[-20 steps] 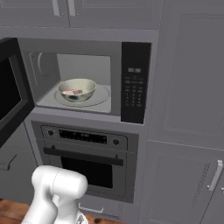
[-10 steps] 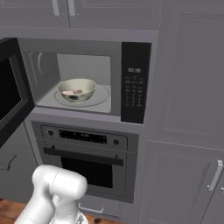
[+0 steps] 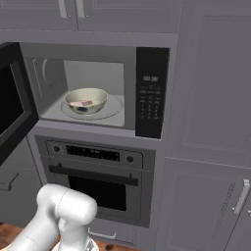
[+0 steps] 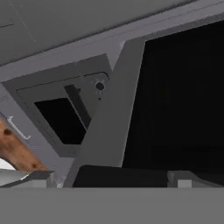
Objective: Remove the peach from the bowl and place it on the small plate. Then place the bowl with only the steak in the microwave, close the door, and press the start button to microwave the steak.
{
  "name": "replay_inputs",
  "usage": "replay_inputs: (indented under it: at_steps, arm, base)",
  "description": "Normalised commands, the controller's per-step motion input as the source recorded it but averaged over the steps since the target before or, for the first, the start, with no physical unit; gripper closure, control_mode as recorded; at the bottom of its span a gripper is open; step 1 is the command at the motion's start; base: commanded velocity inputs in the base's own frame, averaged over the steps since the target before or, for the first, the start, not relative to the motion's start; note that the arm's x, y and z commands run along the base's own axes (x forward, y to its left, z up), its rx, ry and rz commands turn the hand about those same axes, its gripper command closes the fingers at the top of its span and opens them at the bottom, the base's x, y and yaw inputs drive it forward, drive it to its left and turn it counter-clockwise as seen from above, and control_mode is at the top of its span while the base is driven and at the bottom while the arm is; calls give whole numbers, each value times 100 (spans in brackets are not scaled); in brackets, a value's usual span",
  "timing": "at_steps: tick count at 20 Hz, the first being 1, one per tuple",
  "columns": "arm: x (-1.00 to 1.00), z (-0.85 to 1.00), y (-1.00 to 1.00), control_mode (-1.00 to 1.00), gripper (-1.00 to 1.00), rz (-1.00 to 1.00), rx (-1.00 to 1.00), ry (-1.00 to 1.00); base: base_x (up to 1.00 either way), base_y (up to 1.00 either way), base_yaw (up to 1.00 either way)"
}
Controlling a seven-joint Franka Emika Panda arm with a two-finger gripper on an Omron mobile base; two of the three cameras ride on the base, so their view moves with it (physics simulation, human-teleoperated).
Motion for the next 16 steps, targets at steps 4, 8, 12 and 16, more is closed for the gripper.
replay_inputs:
  at_steps: [4,8,12,16]
  arm:
    - [93,-41,22,-100,-100,-3,-26,23]
    - [79,-17,-3,-100,-100,-5,-14,27]
    - [18,0,-51,-100,-100,-2,-6,15]
    - [1,0,-88,-100,-100,0,0,12]
  base:
    - [0,0,0]
    - [0,0,0]
    - [0,0,0]
    - [0,0,0]
